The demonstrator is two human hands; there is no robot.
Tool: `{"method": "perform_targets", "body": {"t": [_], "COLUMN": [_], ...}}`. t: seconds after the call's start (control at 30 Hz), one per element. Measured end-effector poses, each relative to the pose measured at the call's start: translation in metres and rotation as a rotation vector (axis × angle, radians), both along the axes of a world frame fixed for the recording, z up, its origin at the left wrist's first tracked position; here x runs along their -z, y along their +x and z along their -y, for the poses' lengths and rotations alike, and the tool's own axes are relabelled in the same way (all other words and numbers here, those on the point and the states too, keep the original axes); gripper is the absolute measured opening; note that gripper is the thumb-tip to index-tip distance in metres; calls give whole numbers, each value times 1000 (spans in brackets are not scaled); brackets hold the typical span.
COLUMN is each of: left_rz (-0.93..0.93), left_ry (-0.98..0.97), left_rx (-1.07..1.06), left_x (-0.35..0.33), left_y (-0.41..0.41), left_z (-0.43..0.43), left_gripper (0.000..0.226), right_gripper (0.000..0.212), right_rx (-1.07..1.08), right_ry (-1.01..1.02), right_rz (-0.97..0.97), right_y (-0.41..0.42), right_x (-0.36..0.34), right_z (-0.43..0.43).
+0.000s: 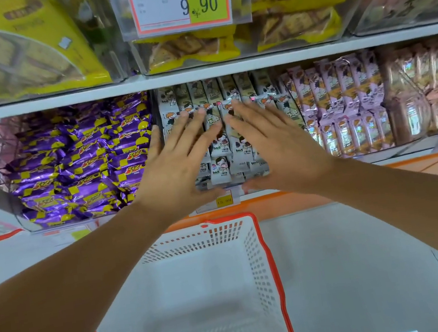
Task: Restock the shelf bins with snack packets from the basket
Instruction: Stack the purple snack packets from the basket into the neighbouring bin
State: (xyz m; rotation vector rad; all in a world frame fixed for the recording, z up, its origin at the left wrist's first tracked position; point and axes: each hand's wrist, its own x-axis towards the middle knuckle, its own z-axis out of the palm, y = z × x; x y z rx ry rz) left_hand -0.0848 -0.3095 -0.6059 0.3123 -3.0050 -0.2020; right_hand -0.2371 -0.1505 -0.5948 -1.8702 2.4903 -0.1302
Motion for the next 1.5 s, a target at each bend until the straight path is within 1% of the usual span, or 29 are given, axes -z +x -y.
{"method": "perform_targets", "body": {"t": [0.07, 0.13, 0.2, 0.27, 0.4, 0.47, 0.53, 0.63, 0.7, 0.8, 0.97, 1.07, 1.17, 1.23, 1.33, 1.4, 1.5], "left_rz": [34, 54, 52, 8, -82, -93, -116, -150, -137, -118, -28, -44, -61, -73, -103, -109, -87], "left_ry": [-36, -55, -70, -76, -97, -105, -105, -127, -164, -198, -201, -238, -284, -294, -298, -302, -334], "left_rx": [-23, -52, -64, -64, -72, -100, -103, -53, -4, 43, 1, -24, -47, -56, -26, 9, 62], "left_x": [3, 6, 9, 12, 15, 15, 15, 13, 12, 10, 14, 19, 21, 22, 22, 19, 15], "left_y": [-8, -16, -20, -20, -20, -23, -22, -13, -8, -15, -38, -44, -51, -53, -49, -47, -52], "left_z": [-3, -5, -6, -6, -9, -12, -15, -18, -19, -25, -36, -35, -36, -37, -37, -38, -47], "left_gripper": [102, 100, 98, 95, 81, 77, 77, 88, 94, 91, 92, 89, 85, 86, 95, 102, 106], "right_gripper": [112, 105, 95, 87, 74, 74, 81, 98, 100, 91, 75, 63, 60, 64, 86, 99, 109], "right_rx": [14, 32, 54, 65, 84, 78, 63, 38, 17, 18, 22, 52, 64, 53, 20, 2, 16], "right_ry": [50, 45, -14, -96, -182, -191, -189, -174, -151, -131, -173, -224, -244, -252, -233, -200, -124], "right_rz": [-24, -36, -75, -115, -140, -138, -90, -18, -16, -10, 13, -19, -47, -27, 63, 57, 45], "right_y": [-3, -3, -1, -1, -1, -1, -2, -6, -12, -24, -30, -31, -34, -37, -43, -49, -58], "right_x": [2, 5, 8, 13, 20, 22, 21, 15, 11, 8, 17, 20, 22, 25, 24, 23, 26], "right_z": [-3, 2, 8, 11, 10, 13, 11, -8, -26, -43, -35, -27, -20, -19, -35, -51, -64]}}
